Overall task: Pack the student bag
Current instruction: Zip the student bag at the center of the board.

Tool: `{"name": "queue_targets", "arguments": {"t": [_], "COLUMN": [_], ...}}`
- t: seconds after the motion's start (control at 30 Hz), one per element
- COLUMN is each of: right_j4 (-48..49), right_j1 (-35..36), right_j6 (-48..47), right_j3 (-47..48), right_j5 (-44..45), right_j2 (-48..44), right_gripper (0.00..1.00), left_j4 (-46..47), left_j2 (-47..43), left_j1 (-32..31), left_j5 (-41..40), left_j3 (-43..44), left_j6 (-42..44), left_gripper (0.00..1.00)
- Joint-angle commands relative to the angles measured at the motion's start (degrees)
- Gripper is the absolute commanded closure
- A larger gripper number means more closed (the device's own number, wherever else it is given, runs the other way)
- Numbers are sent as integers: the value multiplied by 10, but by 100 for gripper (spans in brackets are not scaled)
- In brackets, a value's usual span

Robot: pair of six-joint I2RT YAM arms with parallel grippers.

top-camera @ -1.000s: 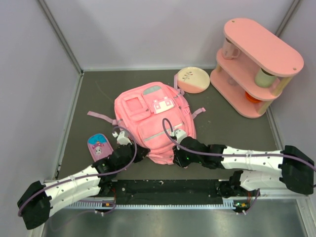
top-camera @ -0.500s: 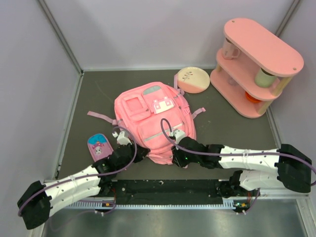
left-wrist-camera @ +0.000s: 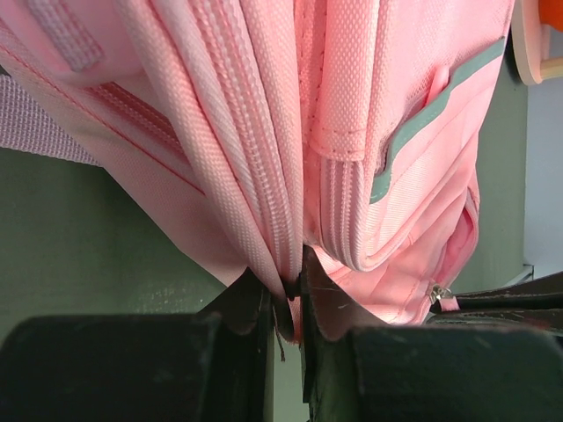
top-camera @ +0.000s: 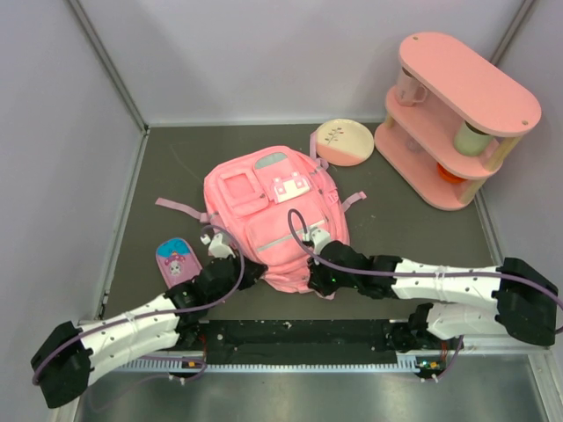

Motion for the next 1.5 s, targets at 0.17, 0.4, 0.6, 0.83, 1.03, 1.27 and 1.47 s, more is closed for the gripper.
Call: {"name": "queue_targets", "arguments": {"t": [0.17, 0.4, 0.6, 0.83, 1.03, 1.27, 1.47], "right_j4": [-52, -43, 29, 95, 96, 122, 128], "right_j1": [-9, -18, -18, -16, -14, -13, -11], "right_j6": [-8, -5, 17, 43, 26, 25, 15], "right_j3": [-11, -18, -11, -23, -20, -21, -15], "right_j5": [-10, -12, -81, -97, -82, -81, -100], "right_j2": [-16, -25, -8, 11, 29, 37, 42], "right_gripper": [100, 100, 100, 100, 100, 100, 100], "left_j4": [-107, -160, -147, -153, -163, -123, 53], "left_j2": [-85, -118, -96, -164, -263, -285, -68], "left_j1": [84, 193, 219, 217, 194, 128, 30], "left_j5": [-13, 53, 101, 236, 251, 186, 95], "left_j3": [37, 57, 82, 40, -22, -55, -39], "left_j6": [95, 133, 136, 66, -35, -117, -129], "left_gripper": [100, 100, 37, 13, 10, 12, 57]}}
